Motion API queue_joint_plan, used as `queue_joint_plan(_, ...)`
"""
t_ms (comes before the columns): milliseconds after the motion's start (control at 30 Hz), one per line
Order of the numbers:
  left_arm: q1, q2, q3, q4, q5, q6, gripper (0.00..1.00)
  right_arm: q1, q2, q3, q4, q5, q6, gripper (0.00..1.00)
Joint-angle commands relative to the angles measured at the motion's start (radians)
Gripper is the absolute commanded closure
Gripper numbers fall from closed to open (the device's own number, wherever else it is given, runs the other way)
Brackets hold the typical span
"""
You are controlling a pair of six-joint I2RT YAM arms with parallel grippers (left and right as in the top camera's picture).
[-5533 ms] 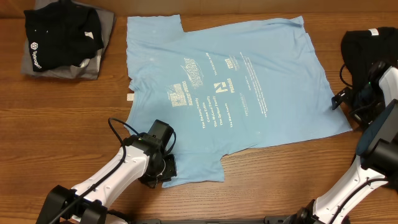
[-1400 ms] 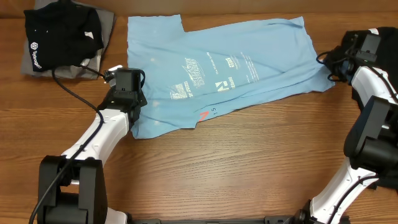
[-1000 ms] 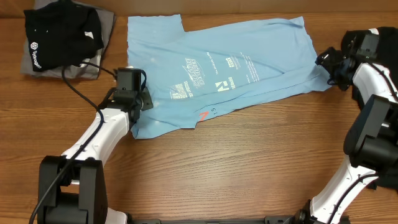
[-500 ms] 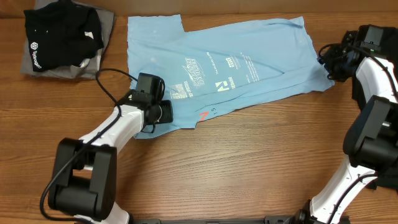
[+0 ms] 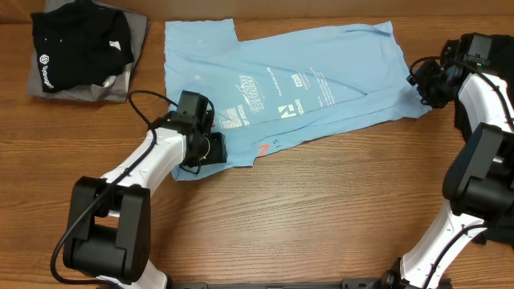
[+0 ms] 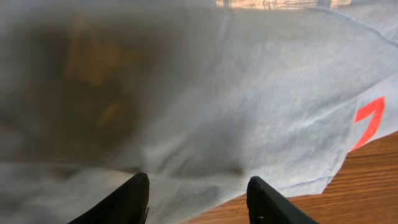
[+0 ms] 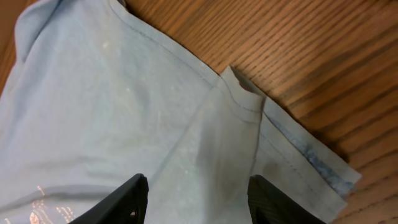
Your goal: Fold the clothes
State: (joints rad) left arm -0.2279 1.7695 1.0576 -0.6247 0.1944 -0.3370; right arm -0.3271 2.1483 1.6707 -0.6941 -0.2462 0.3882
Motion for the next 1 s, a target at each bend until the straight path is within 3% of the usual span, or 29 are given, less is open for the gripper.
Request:
queue_joint_plan(0,-0.002,-0.006,0.097,-0.068,-0.051,-0.031,0.45,0.002,0.005,0.018,-0.005,0.021,-0.004,0.44)
queue_joint_plan(200,-0.002,-0.002,0.093,-0.158,-0.044,-0.225,0.42,0.002,0.005,0.018,-0.021,0.021,-0.004,0.44)
queue_joint_plan(400,-0.002,0.013,0.077,-0.145,-0.074,-0.327,0.41,0.002,0.005,0.018,-0.023,0.021,-0.004,0.44)
queue_joint_plan(967,-0.002,0.121,0.079,-0.053,-0.071,-0.377,0.45,0.002,0.005,0.018,-0.037,0.037,-0.004,0.44)
